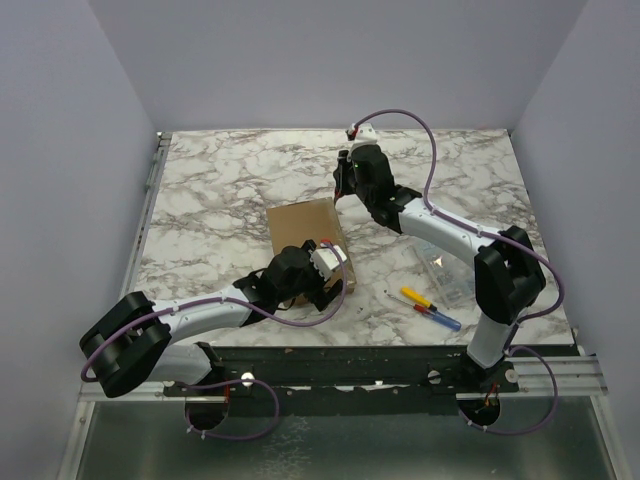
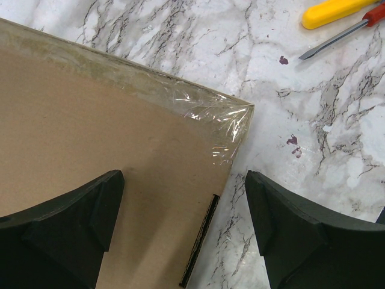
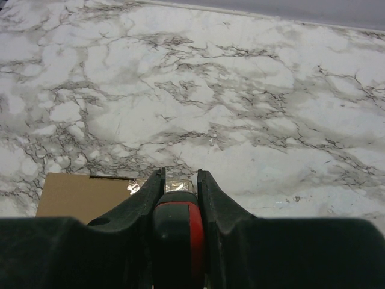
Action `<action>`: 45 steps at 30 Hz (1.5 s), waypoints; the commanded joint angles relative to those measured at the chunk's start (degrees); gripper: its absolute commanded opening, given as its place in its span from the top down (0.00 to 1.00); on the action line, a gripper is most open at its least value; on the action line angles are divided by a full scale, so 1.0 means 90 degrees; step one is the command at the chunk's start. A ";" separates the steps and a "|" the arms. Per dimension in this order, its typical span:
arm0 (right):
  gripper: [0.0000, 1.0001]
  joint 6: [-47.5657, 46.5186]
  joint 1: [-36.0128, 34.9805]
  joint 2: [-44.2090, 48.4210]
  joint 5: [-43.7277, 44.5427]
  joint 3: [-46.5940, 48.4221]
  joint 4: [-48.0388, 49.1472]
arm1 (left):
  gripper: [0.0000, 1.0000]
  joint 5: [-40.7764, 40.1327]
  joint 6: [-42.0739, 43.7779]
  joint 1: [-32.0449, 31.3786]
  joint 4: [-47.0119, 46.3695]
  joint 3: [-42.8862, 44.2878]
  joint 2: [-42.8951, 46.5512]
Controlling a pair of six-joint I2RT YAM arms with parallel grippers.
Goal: Unpack the express box
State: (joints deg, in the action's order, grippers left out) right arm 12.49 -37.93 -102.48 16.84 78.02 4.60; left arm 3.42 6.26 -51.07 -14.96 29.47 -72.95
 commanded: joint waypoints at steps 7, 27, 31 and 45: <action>1.00 0.0039 -0.0049 -0.0150 0.0004 0.0012 0.0133 | 0.11 -0.0038 0.0021 0.0019 -0.0079 0.0094 0.0002; 1.00 0.0200 -0.0176 -0.0373 0.0073 0.0260 -0.0460 | 0.13 -0.0778 -0.0235 0.0015 0.0061 0.0280 -0.0484; 1.00 0.0437 -0.0243 -0.0333 0.0101 0.0311 -0.1045 | 0.14 -0.0985 -0.0297 0.0020 0.0141 0.0361 -0.0587; 1.00 0.1067 -0.0425 -0.0433 0.0132 0.0744 -0.2710 | 0.15 -0.1177 -0.0478 0.0020 0.0112 0.0374 -0.0782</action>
State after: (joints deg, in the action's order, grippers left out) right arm 19.00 -39.38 -105.71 19.11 84.38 -10.09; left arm -2.46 3.40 -51.40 -15.42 32.42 -77.71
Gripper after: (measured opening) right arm 0.271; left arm 0.852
